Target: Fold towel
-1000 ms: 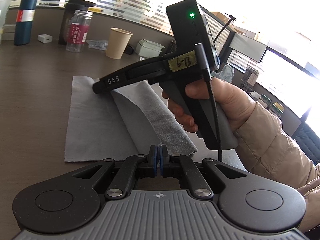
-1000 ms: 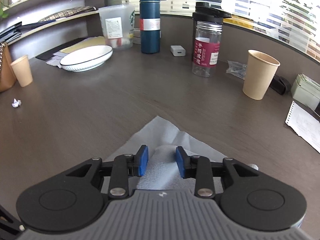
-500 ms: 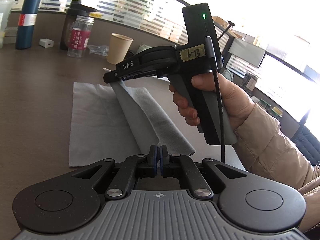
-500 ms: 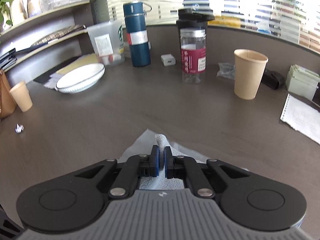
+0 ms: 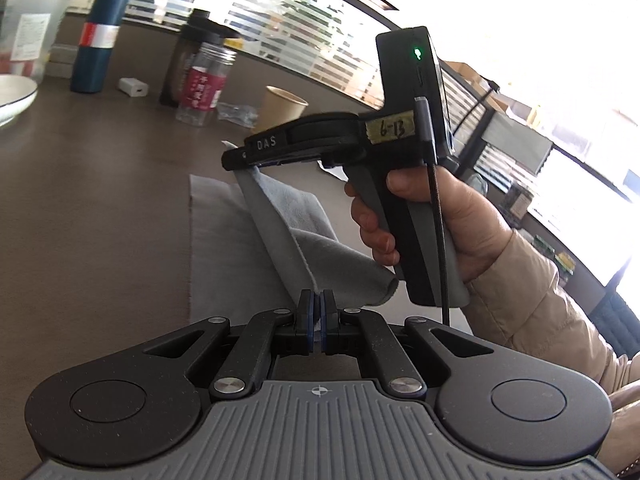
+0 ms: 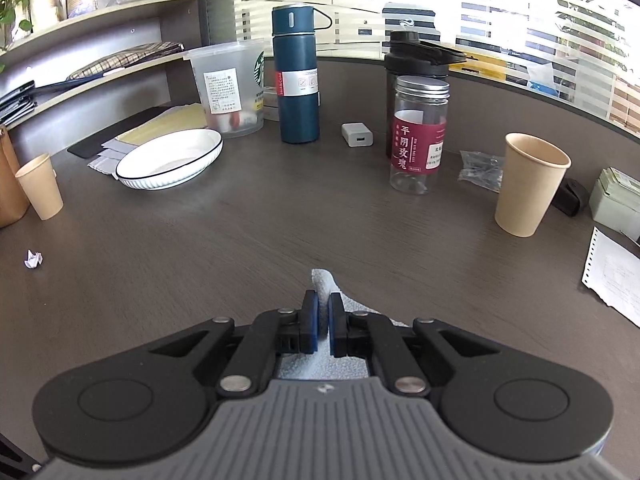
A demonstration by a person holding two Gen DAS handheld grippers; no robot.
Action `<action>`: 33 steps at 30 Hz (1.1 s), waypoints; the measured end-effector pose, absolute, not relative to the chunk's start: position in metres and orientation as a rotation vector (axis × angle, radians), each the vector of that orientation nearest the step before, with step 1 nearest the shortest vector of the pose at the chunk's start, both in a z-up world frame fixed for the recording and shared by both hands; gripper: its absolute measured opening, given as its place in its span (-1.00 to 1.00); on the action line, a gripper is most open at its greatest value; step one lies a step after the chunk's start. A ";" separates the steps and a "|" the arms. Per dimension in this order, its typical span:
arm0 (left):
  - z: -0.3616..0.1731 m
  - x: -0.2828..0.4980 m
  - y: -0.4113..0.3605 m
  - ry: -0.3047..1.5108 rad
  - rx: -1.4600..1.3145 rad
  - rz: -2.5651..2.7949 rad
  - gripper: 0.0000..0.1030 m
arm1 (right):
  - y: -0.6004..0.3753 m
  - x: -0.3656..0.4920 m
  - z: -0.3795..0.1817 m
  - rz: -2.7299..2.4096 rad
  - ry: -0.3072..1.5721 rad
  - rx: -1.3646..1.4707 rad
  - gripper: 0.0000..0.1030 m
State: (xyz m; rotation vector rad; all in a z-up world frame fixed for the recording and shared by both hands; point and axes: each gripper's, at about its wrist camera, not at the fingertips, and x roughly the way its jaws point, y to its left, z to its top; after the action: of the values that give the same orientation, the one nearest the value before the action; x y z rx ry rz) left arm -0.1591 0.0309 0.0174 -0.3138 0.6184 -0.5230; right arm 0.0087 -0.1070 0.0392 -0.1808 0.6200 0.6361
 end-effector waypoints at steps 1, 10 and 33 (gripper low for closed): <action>0.016 -0.157 0.034 0.626 -0.326 -0.512 -0.91 | -0.106 0.009 0.039 0.633 0.621 -0.182 -0.88; 0.012 -0.155 0.053 0.657 -0.382 -0.458 -0.91 | -0.090 0.016 0.029 0.605 0.651 -0.210 -0.88; -0.002 -0.159 0.061 0.709 -0.378 -0.403 -0.90 | -0.084 0.018 0.032 0.630 0.624 -0.178 -0.40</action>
State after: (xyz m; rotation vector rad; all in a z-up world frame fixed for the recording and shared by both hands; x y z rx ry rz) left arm -0.1590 0.0609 -0.0024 -0.3780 0.7088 -0.4026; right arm 0.0182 -0.0844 0.0322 -0.1777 0.6236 0.6304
